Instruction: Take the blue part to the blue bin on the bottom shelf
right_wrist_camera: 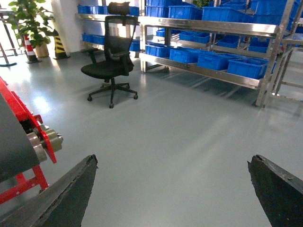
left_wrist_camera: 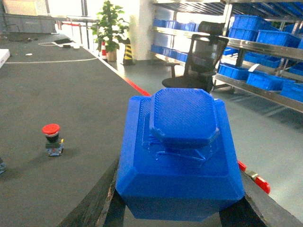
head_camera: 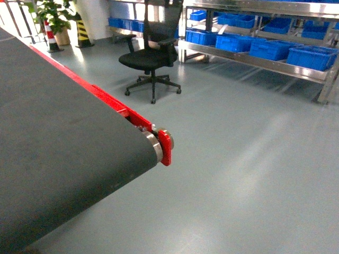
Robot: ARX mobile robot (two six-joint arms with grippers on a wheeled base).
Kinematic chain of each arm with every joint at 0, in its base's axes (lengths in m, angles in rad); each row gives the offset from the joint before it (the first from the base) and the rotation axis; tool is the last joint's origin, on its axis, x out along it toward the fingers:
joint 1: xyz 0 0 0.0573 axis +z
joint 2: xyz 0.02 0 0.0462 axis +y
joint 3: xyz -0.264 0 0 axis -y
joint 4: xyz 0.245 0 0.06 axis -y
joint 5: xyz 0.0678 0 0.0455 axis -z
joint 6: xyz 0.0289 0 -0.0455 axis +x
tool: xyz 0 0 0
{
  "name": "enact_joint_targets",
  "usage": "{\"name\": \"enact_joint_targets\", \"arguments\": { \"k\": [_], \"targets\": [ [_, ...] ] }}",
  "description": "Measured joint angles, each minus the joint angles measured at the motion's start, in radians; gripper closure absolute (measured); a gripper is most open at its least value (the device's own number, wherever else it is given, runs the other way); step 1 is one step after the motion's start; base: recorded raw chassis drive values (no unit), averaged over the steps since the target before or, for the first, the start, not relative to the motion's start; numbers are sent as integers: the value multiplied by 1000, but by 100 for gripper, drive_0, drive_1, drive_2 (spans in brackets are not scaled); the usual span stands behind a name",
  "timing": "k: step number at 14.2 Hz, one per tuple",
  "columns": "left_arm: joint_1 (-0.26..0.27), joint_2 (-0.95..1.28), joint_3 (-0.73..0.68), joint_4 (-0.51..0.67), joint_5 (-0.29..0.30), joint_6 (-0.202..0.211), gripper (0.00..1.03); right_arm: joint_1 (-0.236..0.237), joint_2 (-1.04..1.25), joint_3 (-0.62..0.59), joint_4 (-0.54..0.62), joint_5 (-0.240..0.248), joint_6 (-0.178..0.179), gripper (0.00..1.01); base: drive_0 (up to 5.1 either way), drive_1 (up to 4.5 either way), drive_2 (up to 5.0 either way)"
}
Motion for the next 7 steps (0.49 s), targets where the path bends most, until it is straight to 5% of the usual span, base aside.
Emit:
{"name": "enact_joint_targets", "arguments": {
  "k": [7],
  "targets": [
    [0,0,0,0,0,0,60,0,0,0,0,0,0,3,-159,-159,-159]
  ]
}}
